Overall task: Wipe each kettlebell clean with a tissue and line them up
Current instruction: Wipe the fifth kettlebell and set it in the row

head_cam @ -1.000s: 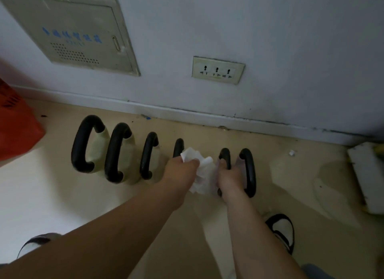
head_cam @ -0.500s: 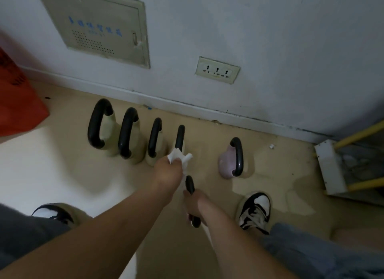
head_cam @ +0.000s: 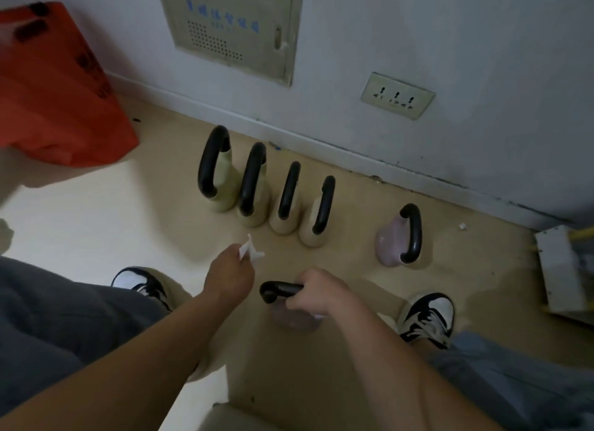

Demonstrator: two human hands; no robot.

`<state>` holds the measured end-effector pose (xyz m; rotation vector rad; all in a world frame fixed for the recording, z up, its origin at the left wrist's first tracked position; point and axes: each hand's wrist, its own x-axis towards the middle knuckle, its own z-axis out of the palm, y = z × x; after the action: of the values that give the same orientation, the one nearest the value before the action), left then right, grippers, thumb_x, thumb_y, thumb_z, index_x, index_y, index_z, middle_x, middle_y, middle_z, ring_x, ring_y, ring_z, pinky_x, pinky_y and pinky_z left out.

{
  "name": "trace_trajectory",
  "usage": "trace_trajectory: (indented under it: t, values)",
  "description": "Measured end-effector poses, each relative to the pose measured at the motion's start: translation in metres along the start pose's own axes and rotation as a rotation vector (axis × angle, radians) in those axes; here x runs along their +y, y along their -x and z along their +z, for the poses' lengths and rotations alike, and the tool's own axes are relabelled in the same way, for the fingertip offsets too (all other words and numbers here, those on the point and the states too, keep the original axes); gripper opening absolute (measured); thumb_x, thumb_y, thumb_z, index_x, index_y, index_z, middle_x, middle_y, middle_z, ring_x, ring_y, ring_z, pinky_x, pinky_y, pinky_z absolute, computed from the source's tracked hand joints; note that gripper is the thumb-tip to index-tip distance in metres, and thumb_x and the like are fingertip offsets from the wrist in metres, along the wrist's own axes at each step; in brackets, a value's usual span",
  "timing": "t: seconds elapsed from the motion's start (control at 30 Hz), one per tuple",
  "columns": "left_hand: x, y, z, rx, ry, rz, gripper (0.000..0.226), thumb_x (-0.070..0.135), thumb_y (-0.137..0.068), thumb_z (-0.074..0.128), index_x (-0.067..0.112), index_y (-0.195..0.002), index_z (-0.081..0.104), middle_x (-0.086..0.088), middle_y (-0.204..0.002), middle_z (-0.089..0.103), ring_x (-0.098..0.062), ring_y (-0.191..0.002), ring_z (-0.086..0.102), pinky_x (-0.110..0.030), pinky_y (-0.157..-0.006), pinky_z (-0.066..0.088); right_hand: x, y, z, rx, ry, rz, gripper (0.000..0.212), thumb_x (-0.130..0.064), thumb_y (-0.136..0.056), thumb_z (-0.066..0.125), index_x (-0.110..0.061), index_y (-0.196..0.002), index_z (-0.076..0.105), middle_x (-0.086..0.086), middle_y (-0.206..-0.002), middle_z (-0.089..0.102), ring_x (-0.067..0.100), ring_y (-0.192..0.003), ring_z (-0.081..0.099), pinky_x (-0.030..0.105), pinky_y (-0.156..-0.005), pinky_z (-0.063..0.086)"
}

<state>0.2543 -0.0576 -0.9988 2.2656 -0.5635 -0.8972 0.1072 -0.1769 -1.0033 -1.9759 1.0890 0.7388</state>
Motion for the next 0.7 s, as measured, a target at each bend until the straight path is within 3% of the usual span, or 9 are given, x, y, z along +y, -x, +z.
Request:
trace_trajectory:
  t: [0.1, 0.17, 0.23, 0.33, 0.4, 0.5, 0.57, 0.63, 0.7]
  values:
    - [-0.021, -0.008, -0.001, -0.069, -0.101, 0.087, 0.033, 0.014, -0.102, 0.041, 0.017, -0.128, 0.060, -0.004, -0.125, 0.066, -0.025, -0.112, 0.061, -0.032, -0.092, 0.048, -0.012, -0.012, 0.015, -0.026, -0.002, -0.057, 0.021, -0.038, -0.070, 0.066, -0.024, -0.086, 0.065, 0.000, -0.083, 0.070, 0.023, -0.082, 0.069, 0.029, -0.068, 0.050]
    - [-0.033, -0.010, 0.000, -0.206, -0.283, 0.226, 0.051, 0.011, -0.100, 0.042, 0.023, -0.150, 0.042, -0.001, -0.140, 0.056, -0.022, -0.128, 0.052, -0.033, -0.107, 0.040, -0.015, -0.018, 0.029, -0.026, 0.017, -0.088, 0.014, -0.033, -0.076, 0.064, -0.026, -0.088, 0.064, -0.001, -0.086, 0.067, 0.023, -0.084, 0.067, 0.028, -0.068, 0.047]
    - [-0.041, -0.005, 0.008, -0.346, -0.420, 0.327, 0.060, 0.017, -0.101, 0.043, 0.027, -0.158, 0.025, -0.002, -0.146, 0.045, -0.023, -0.136, 0.041, -0.034, -0.116, 0.029, -0.009, -0.023, 0.040, -0.001, 0.041, -0.111, 0.006, -0.033, -0.081, 0.064, -0.030, -0.086, 0.061, -0.004, -0.087, 0.065, 0.021, -0.083, 0.065, 0.028, -0.065, 0.045]
    - [-0.051, 0.006, 0.041, -0.390, -0.382, 0.370, 0.048, 0.036, -0.103, 0.041, 0.021, -0.149, 0.041, -0.003, -0.141, 0.049, -0.026, -0.135, 0.042, -0.032, -0.112, 0.032, 0.009, -0.027, 0.043, 0.031, -0.060, -0.117, 0.010, -0.039, -0.080, 0.067, -0.032, -0.087, 0.067, -0.008, -0.089, 0.070, 0.019, -0.086, 0.068, 0.032, -0.071, 0.054]
    - [-0.057, 0.006, 0.055, -0.327, -0.384, 0.357, 0.047, 0.049, -0.100, 0.036, 0.022, -0.136, 0.049, -0.001, -0.127, 0.052, -0.025, -0.120, 0.048, -0.037, -0.100, 0.041, 0.018, -0.027, 0.039, 0.070, -0.127, -0.110, 0.017, -0.041, -0.076, 0.068, -0.028, -0.086, 0.066, -0.006, -0.089, 0.068, 0.019, -0.085, 0.067, 0.035, -0.073, 0.056]
    - [-0.067, -0.001, 0.055, -0.299, -0.431, 0.458, 0.056, 0.064, -0.096, 0.017, 0.028, -0.111, 0.056, 0.006, -0.107, 0.054, -0.019, -0.099, 0.051, -0.037, -0.088, 0.045, 0.031, -0.025, 0.040, 0.121, -0.019, -0.055, 0.018, -0.045, -0.081, 0.067, -0.029, -0.082, 0.058, -0.001, -0.096, 0.054, 0.024, -0.088, 0.061, 0.037, -0.078, 0.054]
    - [-0.066, -0.005, 0.052, -0.238, -0.331, 0.403, 0.053, 0.065, -0.099, 0.017, 0.028, -0.096, 0.056, 0.010, -0.098, 0.057, -0.016, -0.094, 0.057, -0.037, -0.087, 0.047, 0.042, -0.028, 0.048, 0.132, -0.018, -0.004, 0.022, -0.040, -0.092, 0.063, -0.031, -0.078, 0.049, -0.001, -0.091, 0.056, 0.027, -0.089, 0.062, 0.040, -0.083, 0.056]
    - [-0.055, -0.005, 0.059, -0.136, -0.273, 0.248, 0.049, 0.056, -0.103, 0.026, 0.021, -0.104, 0.060, 0.012, -0.106, 0.059, -0.016, -0.101, 0.059, -0.031, -0.092, 0.045, 0.051, -0.034, 0.053, 0.131, 0.011, -0.001, 0.018, -0.032, -0.094, 0.063, -0.029, -0.081, 0.050, -0.001, -0.087, 0.060, 0.027, -0.087, 0.063, 0.036, -0.078, 0.054]
    - [-0.027, 0.002, 0.069, -0.121, -0.442, 0.210, 0.047, 0.049, -0.105, 0.028, 0.017, -0.106, 0.063, 0.004, -0.108, 0.064, -0.022, -0.100, 0.060, -0.034, -0.093, 0.046, 0.049, -0.036, 0.051, 0.074, 0.057, 0.010, 0.012, -0.021, -0.084, 0.069, -0.024, -0.085, 0.057, 0.002, -0.087, 0.062, 0.027, -0.083, 0.061, 0.032, -0.073, 0.048]
